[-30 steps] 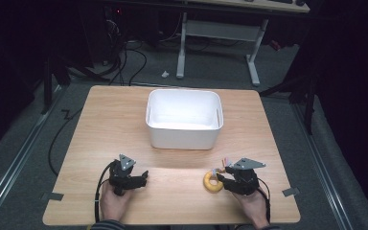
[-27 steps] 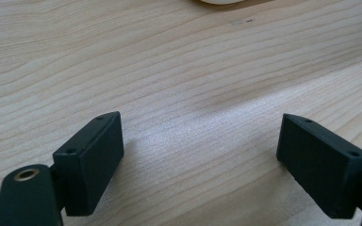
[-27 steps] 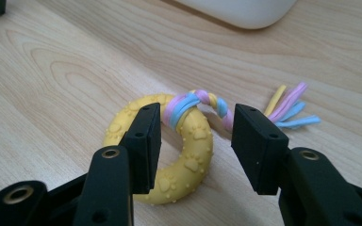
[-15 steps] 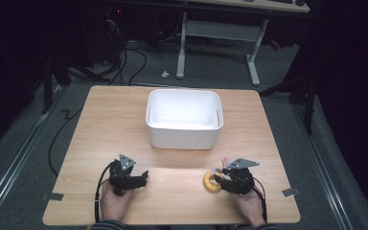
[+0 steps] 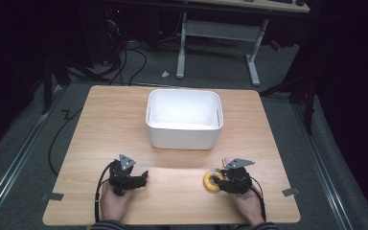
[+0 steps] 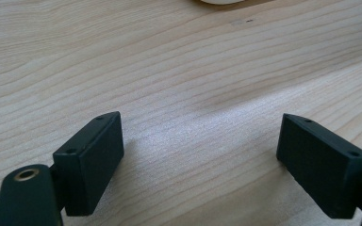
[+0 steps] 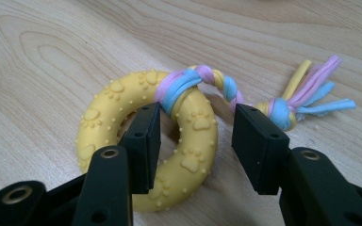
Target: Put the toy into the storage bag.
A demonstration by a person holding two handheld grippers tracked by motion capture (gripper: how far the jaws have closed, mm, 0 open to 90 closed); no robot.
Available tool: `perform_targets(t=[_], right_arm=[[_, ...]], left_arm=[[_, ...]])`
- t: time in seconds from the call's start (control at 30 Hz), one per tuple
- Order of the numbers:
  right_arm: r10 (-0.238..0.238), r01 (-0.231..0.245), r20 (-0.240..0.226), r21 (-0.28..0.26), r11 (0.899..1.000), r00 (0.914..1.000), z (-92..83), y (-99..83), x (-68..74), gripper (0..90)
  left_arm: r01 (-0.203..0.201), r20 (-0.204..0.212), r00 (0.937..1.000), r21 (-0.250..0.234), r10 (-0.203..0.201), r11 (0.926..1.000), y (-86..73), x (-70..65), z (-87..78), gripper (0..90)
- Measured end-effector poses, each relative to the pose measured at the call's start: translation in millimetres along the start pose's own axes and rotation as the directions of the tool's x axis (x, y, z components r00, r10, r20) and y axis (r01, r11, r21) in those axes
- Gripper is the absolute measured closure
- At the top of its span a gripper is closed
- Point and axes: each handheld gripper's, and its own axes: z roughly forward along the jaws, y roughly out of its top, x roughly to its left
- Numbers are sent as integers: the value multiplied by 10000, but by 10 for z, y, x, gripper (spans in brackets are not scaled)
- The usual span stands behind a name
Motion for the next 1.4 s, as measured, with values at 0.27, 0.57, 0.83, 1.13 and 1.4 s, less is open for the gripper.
perform_targets(t=[0.27,0.57,0.83,1.13,1.4], right_arm=[[-367,367,-72,49,9993,9993,1,6,32,631],[-284,285,-134,70,9996,9995,-1,15,13,651],[124,-126,-140,-160,9998,9998,-40,19,-36,654],[371,-383,-191,-681,9969,9991,-211,29,-72,654],[475,-519,-475,-968,9939,9977,-357,16,-105,654]], left_arm=[[1,-2,10000,0,-1,10000,1,2,2,157],[8,-7,10000,3,-8,10000,3,7,2,160],[1,-8,10000,2,-1,10000,3,7,2,160],[5,-7,10000,0,-5,10000,3,7,2,160],[5,6,10000,13,-5,10000,3,7,1,160]])
